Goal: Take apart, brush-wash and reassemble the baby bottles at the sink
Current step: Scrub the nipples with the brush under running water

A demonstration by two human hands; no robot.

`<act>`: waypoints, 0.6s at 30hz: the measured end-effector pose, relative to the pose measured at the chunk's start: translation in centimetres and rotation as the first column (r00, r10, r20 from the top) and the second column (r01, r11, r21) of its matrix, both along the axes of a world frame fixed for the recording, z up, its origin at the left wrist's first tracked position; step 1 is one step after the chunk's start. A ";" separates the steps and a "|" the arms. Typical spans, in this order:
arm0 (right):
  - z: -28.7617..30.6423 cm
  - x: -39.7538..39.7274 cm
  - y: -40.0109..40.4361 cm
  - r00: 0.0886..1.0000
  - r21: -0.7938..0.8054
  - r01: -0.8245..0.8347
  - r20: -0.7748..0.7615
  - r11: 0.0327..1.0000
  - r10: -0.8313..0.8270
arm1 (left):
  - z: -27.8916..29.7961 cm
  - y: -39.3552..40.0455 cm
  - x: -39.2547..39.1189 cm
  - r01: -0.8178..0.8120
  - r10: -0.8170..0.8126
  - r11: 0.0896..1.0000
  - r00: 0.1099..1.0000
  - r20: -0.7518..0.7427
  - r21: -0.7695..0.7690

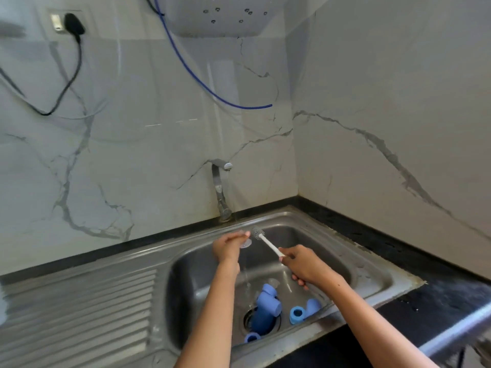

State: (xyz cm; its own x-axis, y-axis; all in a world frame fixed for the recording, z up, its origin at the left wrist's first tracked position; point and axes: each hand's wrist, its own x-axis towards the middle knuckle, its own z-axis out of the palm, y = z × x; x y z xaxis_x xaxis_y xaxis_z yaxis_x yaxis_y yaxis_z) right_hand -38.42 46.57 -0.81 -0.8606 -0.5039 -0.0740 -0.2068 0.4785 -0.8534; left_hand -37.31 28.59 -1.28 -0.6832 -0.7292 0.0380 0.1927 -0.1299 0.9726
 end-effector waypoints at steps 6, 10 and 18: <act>1.1 4.1 -6.0 0.995 -0.026 -0.085 0.046 0.996 0.087 | 0.0 -4.2 8.1 -0.006 0.041 0.928 0.995 0.088 -0.372; 0.5 6.5 -10.2 0.992 -0.102 -0.076 0.095 0.992 0.086 | -0.9 -6.0 10.9 -0.042 0.096 0.892 0.991 0.098 -0.450; -2.1 7.2 -11.1 0.990 -0.109 -0.048 0.130 0.993 0.062 | 0.0 -5.7 11.8 -0.114 0.147 0.854 0.989 0.026 -0.508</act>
State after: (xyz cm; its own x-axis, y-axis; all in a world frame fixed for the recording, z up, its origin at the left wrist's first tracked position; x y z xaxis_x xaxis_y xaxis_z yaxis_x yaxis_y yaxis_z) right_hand -31.17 35.43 -2.87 -0.8176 -0.5610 -0.1295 -0.1116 0.3751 -0.9202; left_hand -25.46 22.89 -1.30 -0.5962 -0.7041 0.3857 0.1113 0.4033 0.9083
